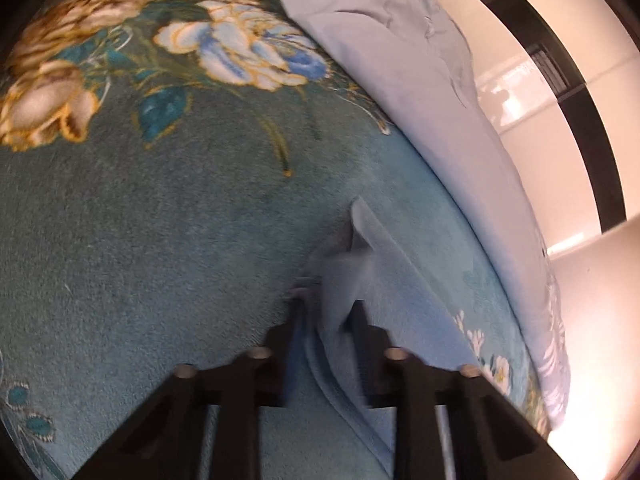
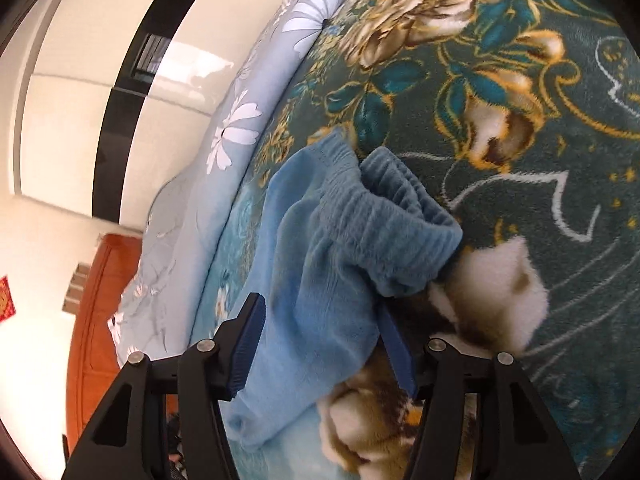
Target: Fold clothes
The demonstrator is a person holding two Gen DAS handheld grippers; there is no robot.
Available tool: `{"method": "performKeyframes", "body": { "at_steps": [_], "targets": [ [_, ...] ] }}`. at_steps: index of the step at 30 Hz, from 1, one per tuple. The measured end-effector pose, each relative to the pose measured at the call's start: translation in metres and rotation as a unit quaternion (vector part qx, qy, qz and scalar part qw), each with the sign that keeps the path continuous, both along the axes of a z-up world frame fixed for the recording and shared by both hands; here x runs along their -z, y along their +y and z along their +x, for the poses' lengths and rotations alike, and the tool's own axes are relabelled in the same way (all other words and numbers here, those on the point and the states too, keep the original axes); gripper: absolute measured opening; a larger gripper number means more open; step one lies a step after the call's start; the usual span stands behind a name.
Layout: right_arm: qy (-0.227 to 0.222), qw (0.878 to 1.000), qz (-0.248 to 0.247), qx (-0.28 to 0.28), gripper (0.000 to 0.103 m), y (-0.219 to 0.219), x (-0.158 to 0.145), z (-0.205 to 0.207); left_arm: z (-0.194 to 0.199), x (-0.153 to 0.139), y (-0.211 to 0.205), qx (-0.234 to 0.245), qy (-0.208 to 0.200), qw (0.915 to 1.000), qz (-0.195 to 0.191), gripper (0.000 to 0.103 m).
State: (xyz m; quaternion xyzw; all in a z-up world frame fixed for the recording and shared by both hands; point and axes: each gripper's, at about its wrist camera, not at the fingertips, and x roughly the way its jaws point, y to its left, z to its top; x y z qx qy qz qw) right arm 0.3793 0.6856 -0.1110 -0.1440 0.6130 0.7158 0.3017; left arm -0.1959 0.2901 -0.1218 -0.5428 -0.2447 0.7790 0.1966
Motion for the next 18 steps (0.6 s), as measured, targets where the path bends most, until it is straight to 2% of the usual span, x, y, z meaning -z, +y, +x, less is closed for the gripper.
{"method": "performKeyframes", "body": {
  "at_steps": [1, 2, 3, 4, 5, 7, 9, 13, 18],
  "targets": [
    [0.006, 1.000, -0.005, 0.007, 0.059, 0.002, 0.001, 0.001, -0.002, 0.003, -0.003, -0.010, -0.009, 0.9998, 0.011, 0.011],
    [0.012, 1.000, -0.011, 0.014, 0.052, 0.003, 0.002, 0.002, -0.003, 0.006, -0.008, -0.024, -0.021, 0.9990, 0.032, 0.011],
    [0.012, 1.000, -0.017, 0.019, 0.034, 0.006, 0.003, 0.003, -0.003, 0.007, -0.011, -0.031, -0.028, 0.9981, 0.045, 0.009],
    [0.011, 0.999, -0.024, 0.024, 0.025, 0.010, 0.005, 0.004, -0.001, 0.006, -0.014, -0.037, -0.030, 0.9973, 0.056, 0.008],
    [0.011, 0.999, -0.028, 0.024, 0.012, 0.012, 0.005, 0.005, 0.001, 0.003, -0.017, -0.039, -0.029, 0.9968, 0.063, 0.008],
    [0.018, 0.999, -0.025, 0.017, 0.009, 0.012, -0.004, 0.008, 0.004, -0.010, -0.024, -0.038, -0.023, 0.9963, 0.074, 0.006],
    [0.021, 1.000, -0.002, 0.000, 0.007, 0.005, -0.024, 0.013, 0.009, -0.029, -0.036, -0.030, -0.014, 0.9947, 0.098, 0.005],
    [0.033, 0.998, 0.044, -0.040, 0.006, -0.015, -0.062, 0.030, 0.037, -0.073, -0.069, 0.002, 0.033, 0.9935, 0.109, 0.005],
    [0.010, 0.996, 0.047, -0.077, 0.006, -0.064, -0.056, 0.077, 0.077, -0.090, -0.133, 0.011, 0.048, 0.9918, 0.117, 0.005]
  ]
}}
